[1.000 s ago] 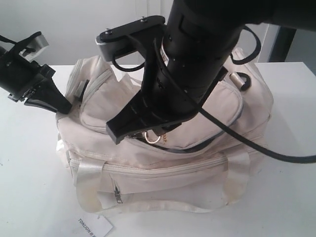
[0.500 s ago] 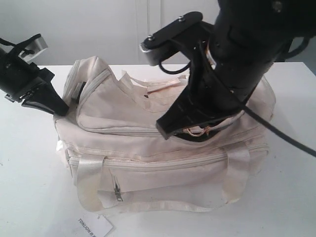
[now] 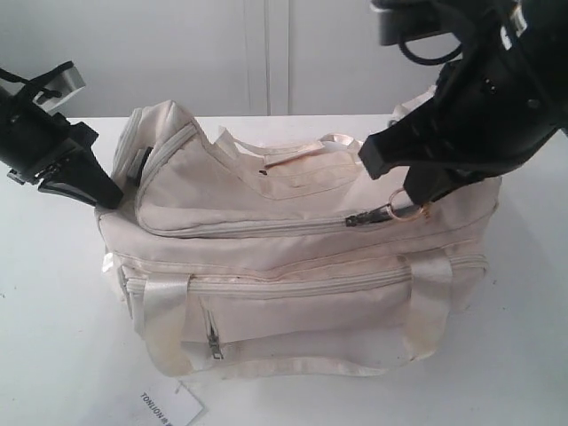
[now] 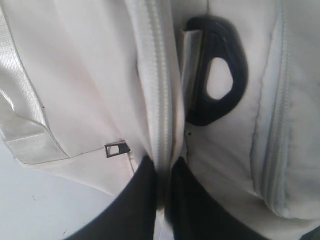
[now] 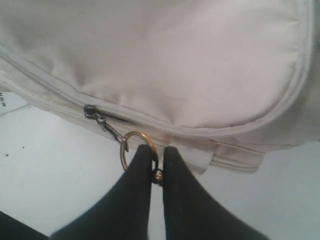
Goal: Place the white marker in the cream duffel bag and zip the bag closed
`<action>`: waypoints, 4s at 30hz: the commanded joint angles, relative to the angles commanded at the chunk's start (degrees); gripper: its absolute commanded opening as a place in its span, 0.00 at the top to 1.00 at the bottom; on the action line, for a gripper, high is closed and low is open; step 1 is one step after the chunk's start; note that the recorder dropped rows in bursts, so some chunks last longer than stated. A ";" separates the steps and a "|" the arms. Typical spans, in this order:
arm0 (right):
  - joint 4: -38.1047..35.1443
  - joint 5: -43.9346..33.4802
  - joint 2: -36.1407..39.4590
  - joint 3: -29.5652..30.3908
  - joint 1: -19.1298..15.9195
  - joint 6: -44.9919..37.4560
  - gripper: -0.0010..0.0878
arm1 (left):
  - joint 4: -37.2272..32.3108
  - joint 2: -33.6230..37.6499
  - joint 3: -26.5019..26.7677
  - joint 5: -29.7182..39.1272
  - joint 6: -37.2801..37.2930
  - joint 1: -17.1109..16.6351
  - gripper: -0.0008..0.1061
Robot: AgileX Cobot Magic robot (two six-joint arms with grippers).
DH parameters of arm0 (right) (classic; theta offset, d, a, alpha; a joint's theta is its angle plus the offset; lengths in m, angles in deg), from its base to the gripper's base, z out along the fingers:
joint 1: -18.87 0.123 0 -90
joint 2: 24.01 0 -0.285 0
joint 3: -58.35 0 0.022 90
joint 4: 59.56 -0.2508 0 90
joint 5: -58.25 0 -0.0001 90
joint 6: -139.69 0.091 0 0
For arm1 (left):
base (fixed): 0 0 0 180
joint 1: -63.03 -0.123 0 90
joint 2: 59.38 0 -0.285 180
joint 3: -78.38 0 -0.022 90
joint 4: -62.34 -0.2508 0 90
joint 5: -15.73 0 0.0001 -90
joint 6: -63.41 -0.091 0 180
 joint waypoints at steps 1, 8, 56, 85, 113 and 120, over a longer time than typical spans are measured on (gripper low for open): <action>0.00 -0.12 0.00 0.00 -1.15 -0.63 0.99 | -0.32 0.00 0.00 0.00 -0.15 0.00 0.99; 0.00 0.06 0.00 0.00 -6.33 -3.12 0.99 | -1.52 0.00 0.00 -1.41 -0.67 0.00 0.99; -13.08 3.65 0.00 0.04 -7.38 -9.49 0.99 | -5.52 -13.86 0.00 -0.89 -4.96 0.00 0.57; -12.77 4.64 0.00 2.35 -7.38 -9.78 0.99 | -27.91 -23.63 -3.61 -10.65 -12.42 41.72 0.57; -12.77 7.96 -0.09 3.25 -7.38 -9.78 0.99 | -28.09 -15.92 -14.34 -45.33 -17.64 52.60 0.43; -12.77 7.96 -0.23 3.25 -7.38 -9.78 0.99 | -28.09 -13.73 -14.34 -47.98 -17.54 52.60 0.45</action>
